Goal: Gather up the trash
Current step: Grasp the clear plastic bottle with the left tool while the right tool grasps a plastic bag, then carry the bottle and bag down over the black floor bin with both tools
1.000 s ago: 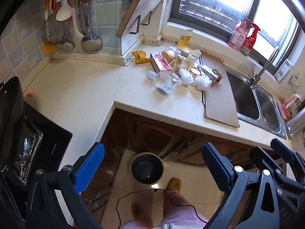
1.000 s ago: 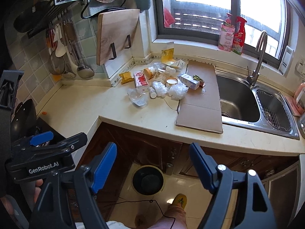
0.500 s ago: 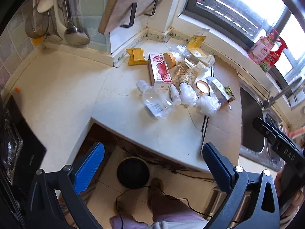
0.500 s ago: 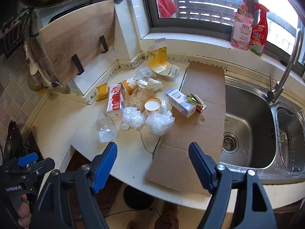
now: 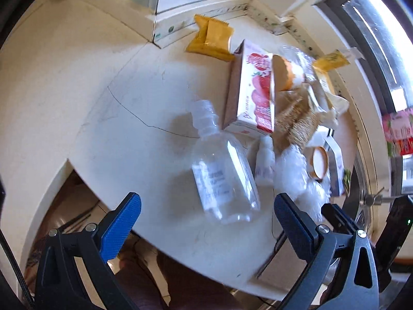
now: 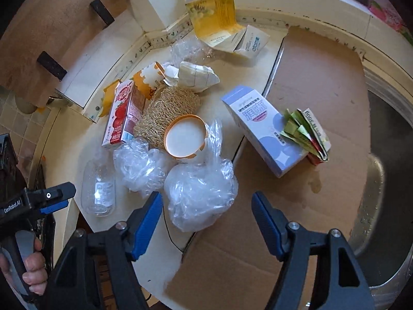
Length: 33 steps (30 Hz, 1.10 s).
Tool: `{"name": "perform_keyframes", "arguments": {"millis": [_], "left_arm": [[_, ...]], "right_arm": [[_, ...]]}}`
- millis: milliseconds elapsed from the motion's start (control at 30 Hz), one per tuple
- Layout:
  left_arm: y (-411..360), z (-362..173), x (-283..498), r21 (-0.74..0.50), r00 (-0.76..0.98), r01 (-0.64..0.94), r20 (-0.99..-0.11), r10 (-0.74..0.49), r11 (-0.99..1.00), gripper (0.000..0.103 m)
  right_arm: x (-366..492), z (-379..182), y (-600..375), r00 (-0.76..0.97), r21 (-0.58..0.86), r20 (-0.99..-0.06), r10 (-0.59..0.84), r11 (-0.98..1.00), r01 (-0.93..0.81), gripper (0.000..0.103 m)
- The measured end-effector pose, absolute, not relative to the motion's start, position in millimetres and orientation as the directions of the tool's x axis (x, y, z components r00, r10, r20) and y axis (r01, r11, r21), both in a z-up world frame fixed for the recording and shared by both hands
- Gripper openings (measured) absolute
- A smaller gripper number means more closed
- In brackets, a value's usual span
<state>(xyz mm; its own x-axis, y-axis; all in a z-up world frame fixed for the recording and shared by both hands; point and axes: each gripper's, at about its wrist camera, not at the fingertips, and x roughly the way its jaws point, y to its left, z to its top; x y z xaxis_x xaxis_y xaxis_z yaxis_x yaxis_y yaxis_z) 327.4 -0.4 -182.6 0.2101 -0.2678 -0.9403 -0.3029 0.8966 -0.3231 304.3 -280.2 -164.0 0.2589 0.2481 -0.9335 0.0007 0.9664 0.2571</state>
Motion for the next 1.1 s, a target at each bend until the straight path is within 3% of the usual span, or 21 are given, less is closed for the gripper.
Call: {"name": "perform_keyframes", "arguments": {"millis": [167, 267, 367, 467, 500, 533, 1100], "left_arm": [[-4, -215, 341, -0.354, 0.156, -0.364, -0.935, -0.318, 0.862, 0.102], [-5, -225, 343, -0.344, 0.147, -0.385, -0.939, -0.311, 0.857, 0.1], [-4, -233, 345, -0.354, 0.145, -0.397, -0.935, -0.323, 0.847, 0.091], [-8, -230, 347, -0.352, 0.17, -0.387, -0.936, -0.309, 0.852, 0.073], [-11, -230, 348, -0.354, 0.17, -0.383, -0.935, -0.312, 0.853, 0.055], [-13, -231, 348, -0.367, 0.168, -0.378, -0.93, -0.327, 0.85, 0.052], [-8, -136, 253, -0.307, 0.369, -0.185, -0.902, -0.223, 0.934, 0.052]], "right_arm": [[314, -182, -280, 0.216, 0.287, -0.935, 0.282, 0.958, -0.01, 0.071], [317, -190, -280, 0.183, 0.339, -0.924, 0.334, 0.941, -0.008, 0.054], [316, -190, -279, 0.187, 0.352, -0.918, 0.35, 0.936, -0.021, 0.041], [313, -188, -277, 0.192, 0.364, -0.911, 0.364, 0.931, -0.037, 0.031], [311, -185, -276, 0.2, 0.356, -0.912, 0.358, 0.933, -0.045, 0.029], [308, -183, -275, 0.208, 0.353, -0.911, 0.356, 0.934, -0.052, 0.027], [239, -131, -273, 0.343, 0.351, -0.873, 0.346, 0.935, -0.05, 0.019]]}}
